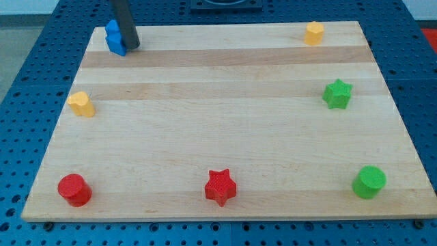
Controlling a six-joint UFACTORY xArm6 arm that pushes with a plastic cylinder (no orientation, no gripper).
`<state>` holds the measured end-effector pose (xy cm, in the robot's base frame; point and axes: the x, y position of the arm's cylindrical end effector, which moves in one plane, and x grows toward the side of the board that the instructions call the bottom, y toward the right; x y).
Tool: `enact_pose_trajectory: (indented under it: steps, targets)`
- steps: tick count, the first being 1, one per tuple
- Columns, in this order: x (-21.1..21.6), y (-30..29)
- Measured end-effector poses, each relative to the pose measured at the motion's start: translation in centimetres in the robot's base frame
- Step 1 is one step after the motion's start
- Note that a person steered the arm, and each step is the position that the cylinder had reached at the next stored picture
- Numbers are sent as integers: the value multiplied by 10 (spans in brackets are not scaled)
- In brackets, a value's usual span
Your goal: Slide blue triangle near to the blue cube
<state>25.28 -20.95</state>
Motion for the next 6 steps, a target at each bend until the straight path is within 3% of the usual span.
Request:
enact_pose_trajectory:
  steps: [3, 4, 6]
  targets:
    - [3, -13]
    - [23, 27]
    - [121, 158]
